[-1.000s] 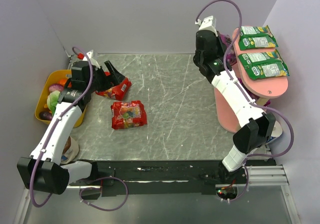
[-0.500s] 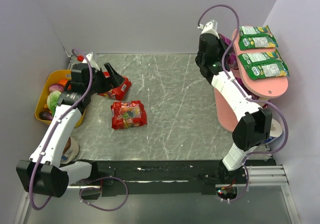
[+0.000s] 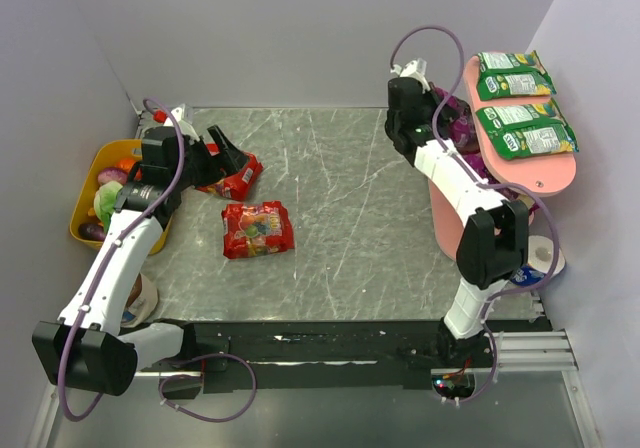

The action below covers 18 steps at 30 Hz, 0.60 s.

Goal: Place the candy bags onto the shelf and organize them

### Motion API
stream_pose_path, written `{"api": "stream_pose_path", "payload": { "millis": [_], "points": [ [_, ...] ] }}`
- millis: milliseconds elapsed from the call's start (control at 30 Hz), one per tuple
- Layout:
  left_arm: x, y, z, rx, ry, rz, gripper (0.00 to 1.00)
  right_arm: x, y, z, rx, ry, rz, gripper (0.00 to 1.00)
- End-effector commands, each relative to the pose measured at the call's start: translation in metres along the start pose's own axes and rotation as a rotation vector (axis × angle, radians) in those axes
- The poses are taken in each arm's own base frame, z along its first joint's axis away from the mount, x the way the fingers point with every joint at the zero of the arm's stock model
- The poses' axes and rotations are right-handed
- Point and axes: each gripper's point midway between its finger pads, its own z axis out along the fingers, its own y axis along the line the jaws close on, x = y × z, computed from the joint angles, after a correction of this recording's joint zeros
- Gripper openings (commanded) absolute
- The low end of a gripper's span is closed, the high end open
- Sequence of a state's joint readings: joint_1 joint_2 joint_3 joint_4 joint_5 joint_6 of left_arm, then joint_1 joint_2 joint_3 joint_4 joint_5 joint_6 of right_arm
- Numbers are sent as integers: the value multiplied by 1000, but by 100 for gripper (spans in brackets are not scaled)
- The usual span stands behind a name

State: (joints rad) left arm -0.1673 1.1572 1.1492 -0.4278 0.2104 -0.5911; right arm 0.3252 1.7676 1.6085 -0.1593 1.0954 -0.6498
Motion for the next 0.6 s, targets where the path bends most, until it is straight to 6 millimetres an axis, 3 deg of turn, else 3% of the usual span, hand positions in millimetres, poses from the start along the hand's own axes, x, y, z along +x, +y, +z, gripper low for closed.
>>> {"api": "stream_pose_path", "payload": {
  "millis": [0, 167, 567],
  "points": [
    [-11, -4, -7, 10, -53, 9, 96, 3, 2, 4, -1, 37, 55, 0],
    [-13, -4, -7, 6, -52, 14, 96, 15, 23, 13, -32, 83, 48, 0],
    [-16, -2, -2, -5, -43, 20, 96, 16, 30, 36, 33, 144, 123, 0]
  ]
}}
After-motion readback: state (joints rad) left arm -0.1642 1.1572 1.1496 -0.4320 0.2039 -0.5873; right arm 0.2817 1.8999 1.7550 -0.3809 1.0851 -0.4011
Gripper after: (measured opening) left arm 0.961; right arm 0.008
